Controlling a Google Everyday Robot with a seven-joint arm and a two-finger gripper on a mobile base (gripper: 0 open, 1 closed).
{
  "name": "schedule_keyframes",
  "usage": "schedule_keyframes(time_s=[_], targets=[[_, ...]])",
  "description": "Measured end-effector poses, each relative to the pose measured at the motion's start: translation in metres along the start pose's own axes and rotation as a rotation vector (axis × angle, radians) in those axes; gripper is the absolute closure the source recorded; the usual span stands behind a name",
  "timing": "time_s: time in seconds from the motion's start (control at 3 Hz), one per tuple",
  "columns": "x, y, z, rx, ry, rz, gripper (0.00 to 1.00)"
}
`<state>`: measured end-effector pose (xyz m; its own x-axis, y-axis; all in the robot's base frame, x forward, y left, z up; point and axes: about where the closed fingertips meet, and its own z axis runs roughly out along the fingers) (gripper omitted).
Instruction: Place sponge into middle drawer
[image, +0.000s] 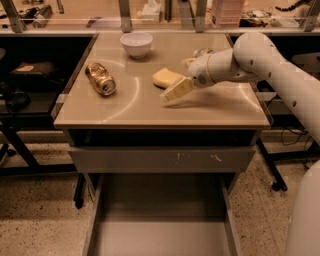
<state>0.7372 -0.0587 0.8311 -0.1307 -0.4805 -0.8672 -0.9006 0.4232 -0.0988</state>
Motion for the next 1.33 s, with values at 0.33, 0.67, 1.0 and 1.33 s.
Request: schedule_keyframes(time_s=[0.33, 0.67, 1.0, 1.33], targets=[[0.001, -0.0008, 0.0, 0.002, 0.003, 0.003, 0.0], [0.001, -0.0007, 0.0001, 0.002, 0.003, 0.003, 0.2], [0.001, -0.0007, 0.0001, 0.002, 0.003, 0.003, 0.41], [0.001, -0.0007, 0.0001, 0.001, 0.003, 0.003, 0.65]])
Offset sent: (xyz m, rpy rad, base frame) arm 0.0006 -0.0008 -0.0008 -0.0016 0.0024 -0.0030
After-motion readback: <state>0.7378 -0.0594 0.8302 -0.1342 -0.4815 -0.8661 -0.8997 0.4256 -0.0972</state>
